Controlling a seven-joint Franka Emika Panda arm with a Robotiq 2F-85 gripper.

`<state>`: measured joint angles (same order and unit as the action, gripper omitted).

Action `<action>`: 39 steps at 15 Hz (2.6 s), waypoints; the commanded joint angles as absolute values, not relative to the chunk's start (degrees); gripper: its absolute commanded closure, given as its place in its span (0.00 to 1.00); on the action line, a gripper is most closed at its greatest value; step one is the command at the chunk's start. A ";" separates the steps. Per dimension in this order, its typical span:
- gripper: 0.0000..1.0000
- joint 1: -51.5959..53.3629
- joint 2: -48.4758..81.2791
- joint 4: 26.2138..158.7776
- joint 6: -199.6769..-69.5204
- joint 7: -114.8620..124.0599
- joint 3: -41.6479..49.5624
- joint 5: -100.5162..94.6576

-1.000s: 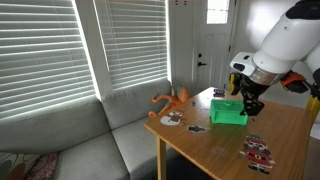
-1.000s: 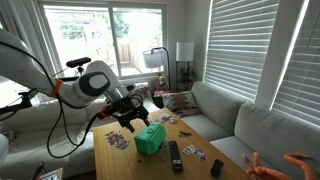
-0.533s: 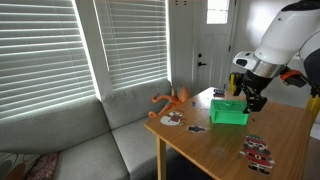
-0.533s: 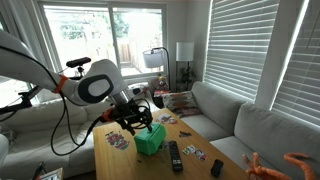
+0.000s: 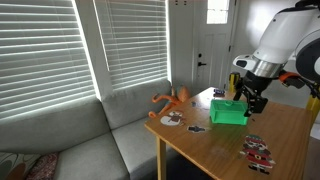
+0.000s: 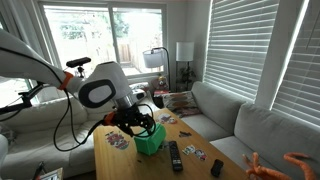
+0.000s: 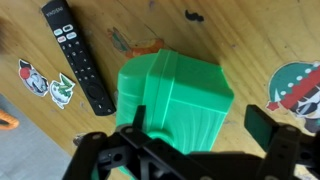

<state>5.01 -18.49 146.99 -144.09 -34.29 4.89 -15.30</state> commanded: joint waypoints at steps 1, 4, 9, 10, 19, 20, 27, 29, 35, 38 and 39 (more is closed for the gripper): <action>0.00 4.92 -17.38 145.54 -143.29 -36.76 5.74 -12.66; 0.00 4.79 -17.06 145.21 -143.32 -36.59 6.05 -11.79; 0.01 4.90 -16.26 144.55 -142.78 -36.97 6.31 -9.87; 0.05 4.88 -16.20 144.39 -142.52 -37.06 6.27 -9.71; 0.45 3.25 -16.19 142.37 -136.77 -34.02 3.60 -15.40; 0.45 2.97 -16.29 142.28 -135.82 -32.84 2.59 -17.49; 0.45 3.75 -17.17 144.27 -134.92 -25.40 -3.71 -30.56; 0.45 3.96 -17.42 144.92 -135.32 -23.31 -5.18 -32.77; 0.04 4.12 -18.96 144.90 -135.58 -20.68 -6.03 -34.99; 0.00 3.62 -20.42 144.77 -136.25 -22.09 -4.30 -33.52; 0.00 3.57 -20.50 144.73 -136.63 -23.00 -3.28 -32.39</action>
